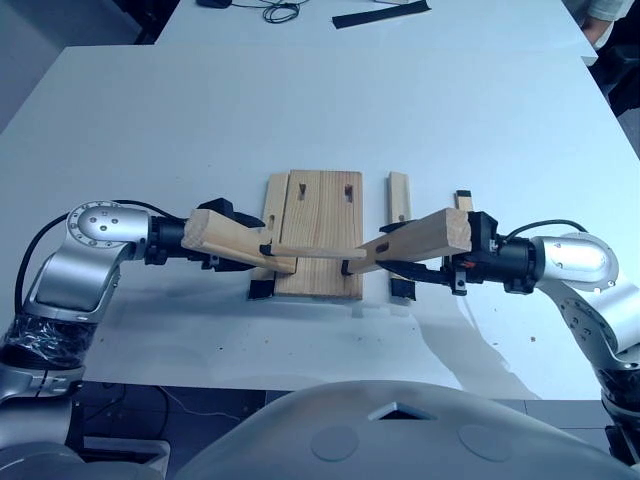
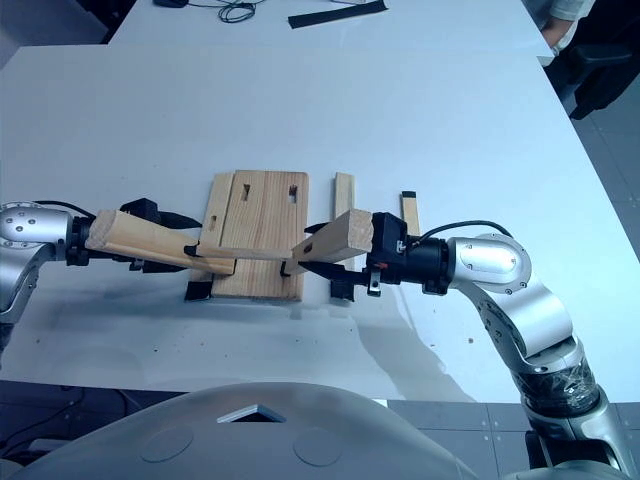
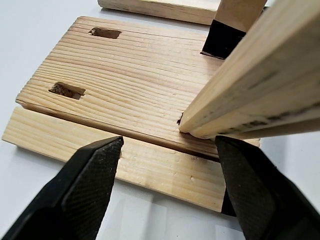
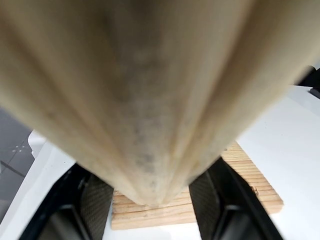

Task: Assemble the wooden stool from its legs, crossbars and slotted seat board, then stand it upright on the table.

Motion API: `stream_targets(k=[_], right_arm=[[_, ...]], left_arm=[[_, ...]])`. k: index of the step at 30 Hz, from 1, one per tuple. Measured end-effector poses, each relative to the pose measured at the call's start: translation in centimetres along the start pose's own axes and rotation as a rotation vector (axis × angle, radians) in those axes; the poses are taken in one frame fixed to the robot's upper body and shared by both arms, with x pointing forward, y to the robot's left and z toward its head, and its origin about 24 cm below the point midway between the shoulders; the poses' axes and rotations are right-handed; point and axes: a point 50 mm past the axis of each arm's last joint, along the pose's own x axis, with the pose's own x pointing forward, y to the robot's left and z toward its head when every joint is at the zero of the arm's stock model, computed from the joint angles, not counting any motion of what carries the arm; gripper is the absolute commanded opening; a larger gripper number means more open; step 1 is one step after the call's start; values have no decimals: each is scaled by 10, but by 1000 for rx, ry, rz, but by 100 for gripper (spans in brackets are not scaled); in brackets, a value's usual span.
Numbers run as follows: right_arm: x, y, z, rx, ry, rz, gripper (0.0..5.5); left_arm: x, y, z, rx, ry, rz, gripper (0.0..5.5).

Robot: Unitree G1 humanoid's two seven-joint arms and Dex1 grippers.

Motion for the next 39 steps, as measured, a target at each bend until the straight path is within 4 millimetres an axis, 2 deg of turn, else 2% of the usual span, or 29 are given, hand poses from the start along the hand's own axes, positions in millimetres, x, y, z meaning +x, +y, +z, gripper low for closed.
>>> stream_targets(k=[7,14,30,39], right_arm=[[4,-1,-4,-49,-1,29,201],[2,-3,-5,-10,10,27,201],[-1,-9,-3,31,41,67,201],[-3,-8,-3,33,40,73,201]], left_arm=[[1,-1,0,5,6,-3,342],[2,-2,2,17,3,-6,342],[5,-16,6,40,5,-3,342],[-1,-29,13,75,28,-24,342]])
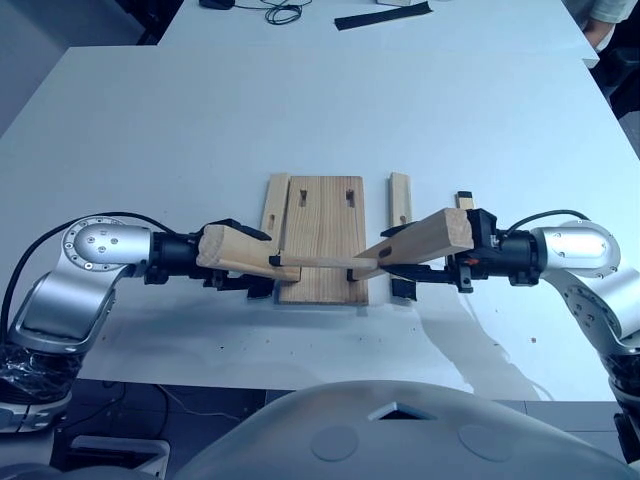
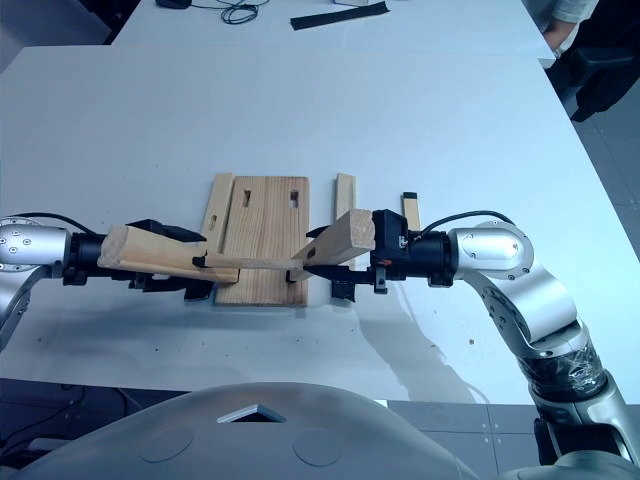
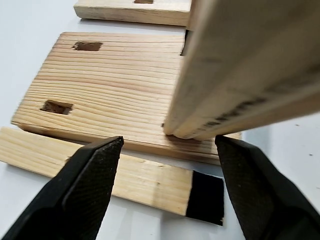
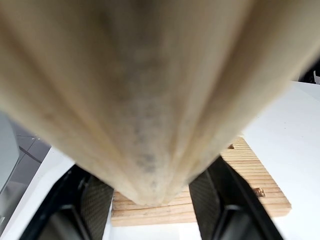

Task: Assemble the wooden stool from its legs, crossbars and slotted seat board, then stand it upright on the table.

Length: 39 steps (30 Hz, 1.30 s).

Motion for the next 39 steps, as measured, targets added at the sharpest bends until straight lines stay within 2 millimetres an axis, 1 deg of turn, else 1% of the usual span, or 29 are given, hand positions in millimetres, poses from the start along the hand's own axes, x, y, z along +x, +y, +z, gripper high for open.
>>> stream_targets(k=[6,19,22,24,29,33,39], right_arm=[[-1,1,0,-9,3,8,201],[1,-2,1,-37,17,14,201],[2,-3,0,-42,22,5,201],[3,-4,-1,-42,22,-9,201],[5,-6,-1,-45,23,-35,201],[6,-7,-2,-43,19,-48,201],[8,-7,-2,-41,16,-54,201]], left_arm=[[1,-6,3,-5,4,5,342],[3,-8,4,-10,7,17,342],[4,-4,3,-27,-28,21,342],[3,3,2,-46,-46,28,342],[-5,14,4,-111,-136,29,342],[-9,16,8,-127,-186,23,342],[-8,13,12,-99,-187,16,342]])
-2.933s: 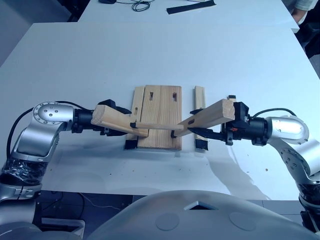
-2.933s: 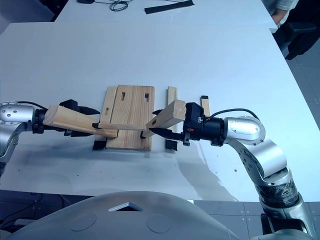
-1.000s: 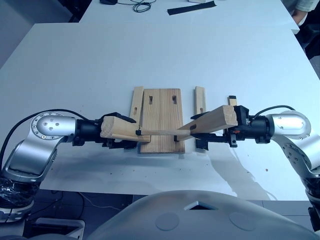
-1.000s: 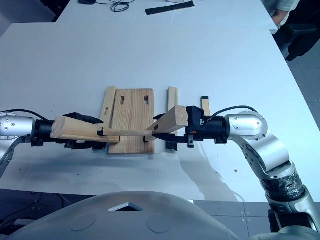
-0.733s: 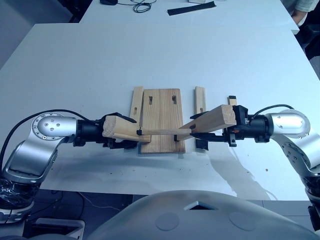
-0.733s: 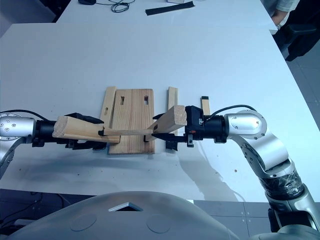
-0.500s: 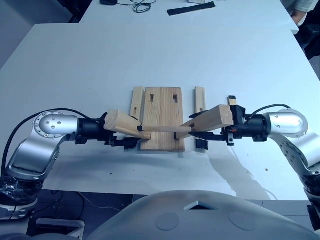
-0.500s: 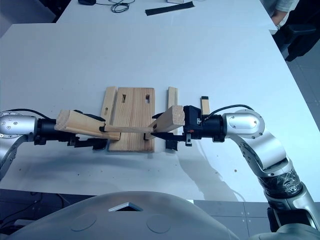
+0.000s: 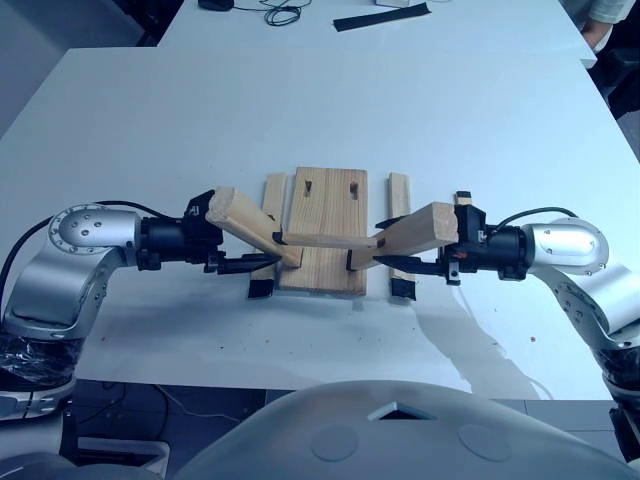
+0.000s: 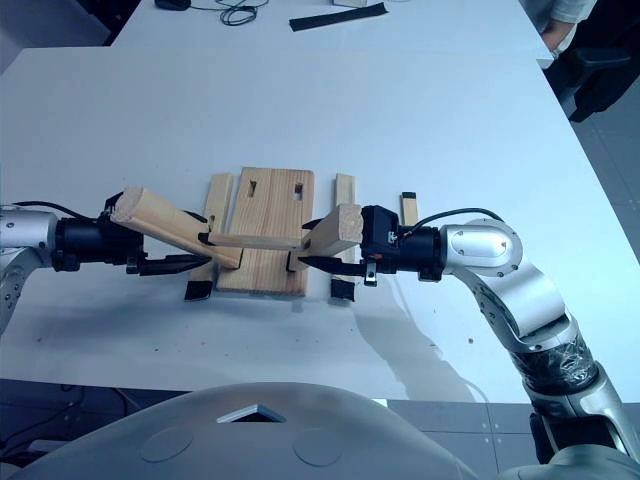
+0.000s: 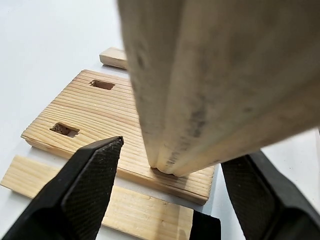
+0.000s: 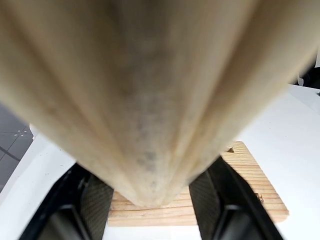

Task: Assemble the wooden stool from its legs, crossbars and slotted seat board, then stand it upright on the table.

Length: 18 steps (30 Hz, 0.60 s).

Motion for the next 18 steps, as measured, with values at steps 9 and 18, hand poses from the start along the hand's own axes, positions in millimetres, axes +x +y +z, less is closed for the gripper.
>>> stream_targets(k=[9,18], right_arm=[[1,0,1,2,4,5,201],[2,0,1,-5,12,4,201]], left_arm=[[2,-2,0,8,1,21,342],[7,0,0,-11,-15,43,342]])
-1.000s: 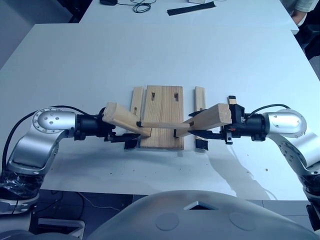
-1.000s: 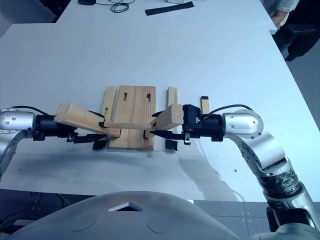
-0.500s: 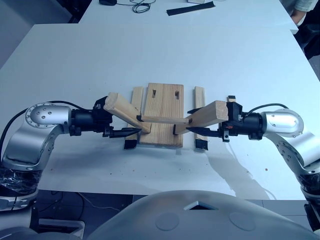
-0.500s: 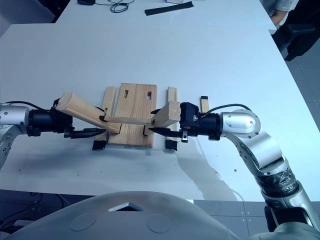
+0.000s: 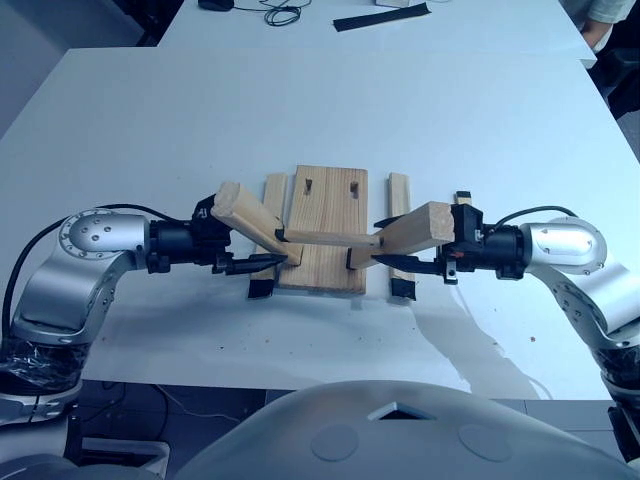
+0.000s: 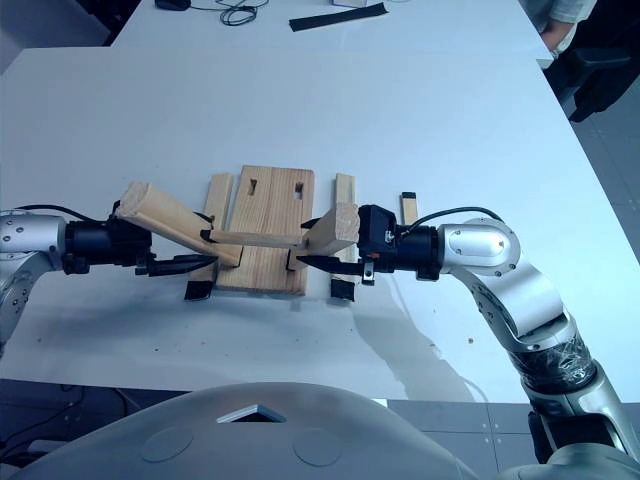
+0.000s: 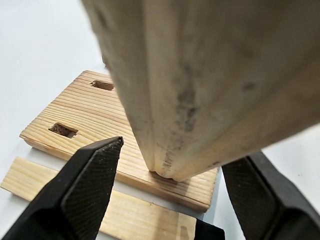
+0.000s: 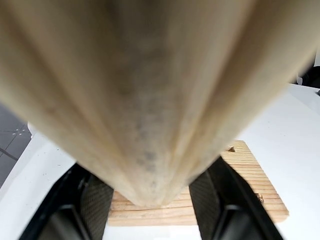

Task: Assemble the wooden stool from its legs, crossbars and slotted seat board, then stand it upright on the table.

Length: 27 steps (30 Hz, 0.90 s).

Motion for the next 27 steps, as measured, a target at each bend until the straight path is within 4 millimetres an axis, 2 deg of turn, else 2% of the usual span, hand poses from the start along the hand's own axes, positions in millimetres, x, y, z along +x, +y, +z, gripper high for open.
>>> stream_targets(k=[27], right_arm=[[4,0,1,-5,2,2,201]], left_arm=[[5,3,-3,-23,-4,25,342]])
